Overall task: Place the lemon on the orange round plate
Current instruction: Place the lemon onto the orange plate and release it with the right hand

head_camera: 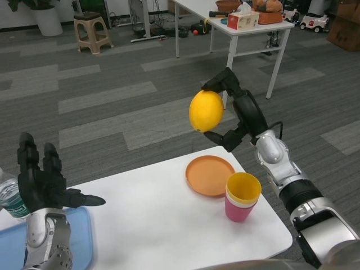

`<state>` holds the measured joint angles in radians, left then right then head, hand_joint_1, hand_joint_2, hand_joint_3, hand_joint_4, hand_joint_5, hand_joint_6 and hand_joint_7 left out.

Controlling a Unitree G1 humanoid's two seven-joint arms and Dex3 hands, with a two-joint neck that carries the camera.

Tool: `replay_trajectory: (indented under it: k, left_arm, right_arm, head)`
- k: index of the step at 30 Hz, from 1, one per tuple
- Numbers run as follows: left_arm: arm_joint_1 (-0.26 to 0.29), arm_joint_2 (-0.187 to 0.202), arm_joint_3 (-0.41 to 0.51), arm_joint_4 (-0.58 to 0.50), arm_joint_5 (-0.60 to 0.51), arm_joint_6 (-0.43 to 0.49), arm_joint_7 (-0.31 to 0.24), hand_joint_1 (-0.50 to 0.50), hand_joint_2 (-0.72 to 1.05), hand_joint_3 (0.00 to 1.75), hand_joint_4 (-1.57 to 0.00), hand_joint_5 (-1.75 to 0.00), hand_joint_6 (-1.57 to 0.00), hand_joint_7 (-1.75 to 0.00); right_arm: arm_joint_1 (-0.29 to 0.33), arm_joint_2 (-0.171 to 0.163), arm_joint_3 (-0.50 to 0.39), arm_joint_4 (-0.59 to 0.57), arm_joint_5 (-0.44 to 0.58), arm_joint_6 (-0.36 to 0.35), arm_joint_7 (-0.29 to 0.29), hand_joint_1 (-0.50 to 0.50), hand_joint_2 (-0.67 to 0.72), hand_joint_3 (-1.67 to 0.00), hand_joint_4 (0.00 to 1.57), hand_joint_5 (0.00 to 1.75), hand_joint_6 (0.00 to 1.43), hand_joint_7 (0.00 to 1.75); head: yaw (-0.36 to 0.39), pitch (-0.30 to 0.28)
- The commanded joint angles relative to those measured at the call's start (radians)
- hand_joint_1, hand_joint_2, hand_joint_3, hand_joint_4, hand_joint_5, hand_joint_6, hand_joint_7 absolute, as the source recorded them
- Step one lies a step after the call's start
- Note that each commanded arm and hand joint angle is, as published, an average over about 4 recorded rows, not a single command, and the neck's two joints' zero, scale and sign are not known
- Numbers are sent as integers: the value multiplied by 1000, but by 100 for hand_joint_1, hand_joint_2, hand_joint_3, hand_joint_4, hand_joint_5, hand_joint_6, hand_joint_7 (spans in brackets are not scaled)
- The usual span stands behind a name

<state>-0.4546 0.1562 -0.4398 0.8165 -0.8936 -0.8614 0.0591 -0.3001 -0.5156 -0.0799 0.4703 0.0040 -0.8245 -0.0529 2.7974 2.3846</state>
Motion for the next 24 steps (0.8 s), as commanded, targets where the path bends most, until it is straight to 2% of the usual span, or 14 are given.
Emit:
replay_trajectory:
  k: [1, 8, 12, 14, 19, 22, 24]
  left_arm:
    - [2, 5, 6, -5, 4, -7, -1, -50, -64, 9, 0, 0, 0, 0]
    - [2, 12, 3, -5, 4, -7, -1, -50, -64, 9, 0, 0, 0, 0]
    - [2, 16, 1, -4, 4, -7, -1, -50, -64, 9, 0, 0, 0, 0]
    - [2, 16, 1, -3, 4, -7, -1, -50, -64, 9, 0, 0, 0, 0]
    - [-1, 16, -1, 2, 4, -7, -1, -50, -64, 9, 0, 0, 0, 0]
    - [-3, 16, -3, 3, 4, -7, -1, -50, -64, 9, 0, 0, 0, 0]
    - [-6, 16, -5, 3, 4, -7, -1, -50, -64, 9, 0, 0, 0, -3]
  right_arm:
    - [22, -71, 22, -34, 3, 20, 20, -38, 15, -159, 17, 155, 29, 168]
    - [7, -193, 91, -35, 4, 64, 77, -38, 15, -159, 15, 155, 29, 168]
    - [-34, -270, 176, 24, 4, 95, 133, -33, 15, -159, 16, 155, 29, 168]
    - [-59, -291, 217, 59, 4, 100, 147, -33, 15, -159, 16, 155, 29, 168]
    - [-167, -321, 369, 207, 6, 101, 173, -33, 15, -159, 17, 155, 29, 168]
    - [-213, -320, 428, 264, 7, 100, 177, -33, 15, -159, 17, 155, 29, 168]
    - [-267, -311, 492, 326, 7, 100, 179, -33, 15, -159, 17, 155, 29, 168]
  head:
    - [0, -3]
    - [-9, -4]
    - [-11, -6]
    - [-11, -6]
    - [-24, -8]
    - [-29, -9]
    - [-32, -8]
